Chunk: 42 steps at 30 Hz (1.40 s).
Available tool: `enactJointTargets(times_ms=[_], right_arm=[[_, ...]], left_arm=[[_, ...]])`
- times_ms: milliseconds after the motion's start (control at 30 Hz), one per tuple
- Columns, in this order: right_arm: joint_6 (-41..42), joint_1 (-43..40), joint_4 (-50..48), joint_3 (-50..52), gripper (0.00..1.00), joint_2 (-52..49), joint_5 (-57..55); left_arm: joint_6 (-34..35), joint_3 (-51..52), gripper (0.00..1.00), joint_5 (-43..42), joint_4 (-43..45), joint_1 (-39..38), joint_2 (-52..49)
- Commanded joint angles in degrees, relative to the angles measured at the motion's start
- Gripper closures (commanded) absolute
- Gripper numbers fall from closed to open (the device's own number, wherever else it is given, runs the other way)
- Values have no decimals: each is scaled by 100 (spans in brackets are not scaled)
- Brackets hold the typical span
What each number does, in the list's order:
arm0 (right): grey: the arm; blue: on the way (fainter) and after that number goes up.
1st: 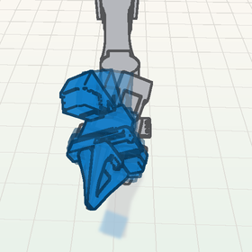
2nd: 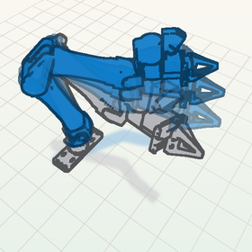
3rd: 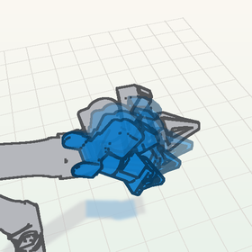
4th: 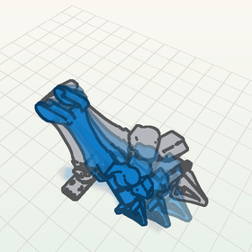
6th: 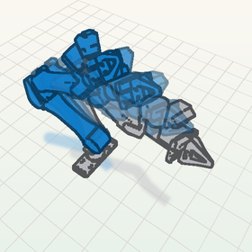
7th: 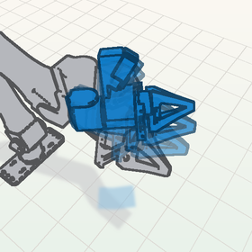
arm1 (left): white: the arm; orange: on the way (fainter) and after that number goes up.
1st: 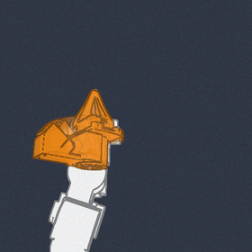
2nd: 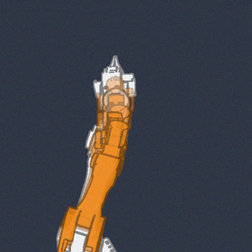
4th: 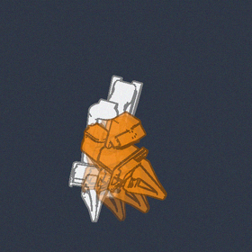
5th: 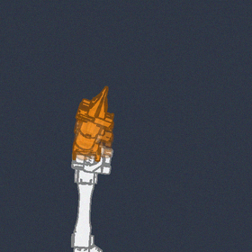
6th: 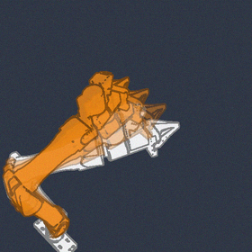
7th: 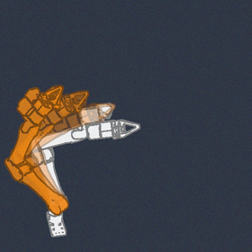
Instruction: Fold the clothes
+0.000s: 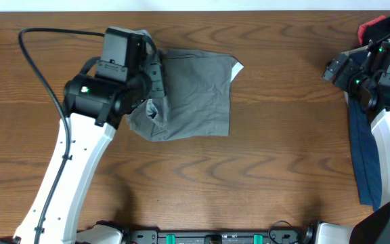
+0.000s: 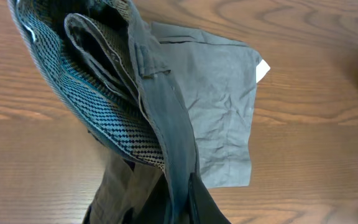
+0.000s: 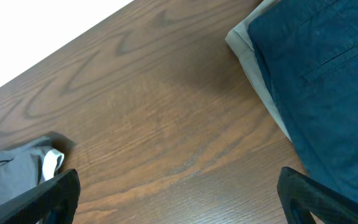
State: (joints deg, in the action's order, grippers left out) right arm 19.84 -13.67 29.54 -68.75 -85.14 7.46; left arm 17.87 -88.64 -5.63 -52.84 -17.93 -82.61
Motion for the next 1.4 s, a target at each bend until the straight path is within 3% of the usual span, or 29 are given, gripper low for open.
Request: enactJointTargets(times_ms=[0, 367, 533, 900, 1100, 1367], right_arm=[[-103, -13, 4, -87, 1, -26, -20], [-105, -13, 4, -87, 1, -26, -20], [-105, -13, 4, -87, 1, -26, -17], [-105, -13, 4, -87, 1, -26, -17], [-103, -13, 4, -87, 1, -26, -17], [-103, -13, 4, -87, 1, -26, -17]], left_arm=[[50, -149, 94, 74, 142, -179, -291], [46, -149, 94, -15, 1027, -597, -1530], [48, -149, 94, -428, 1528, -723, -1851], [48, -142, 93, -553, 1775, -935, -2479], [50, -142, 66, -555, 1799, -953, -2778], [46, -144, 60, -719, 1823, -951, -2833]])
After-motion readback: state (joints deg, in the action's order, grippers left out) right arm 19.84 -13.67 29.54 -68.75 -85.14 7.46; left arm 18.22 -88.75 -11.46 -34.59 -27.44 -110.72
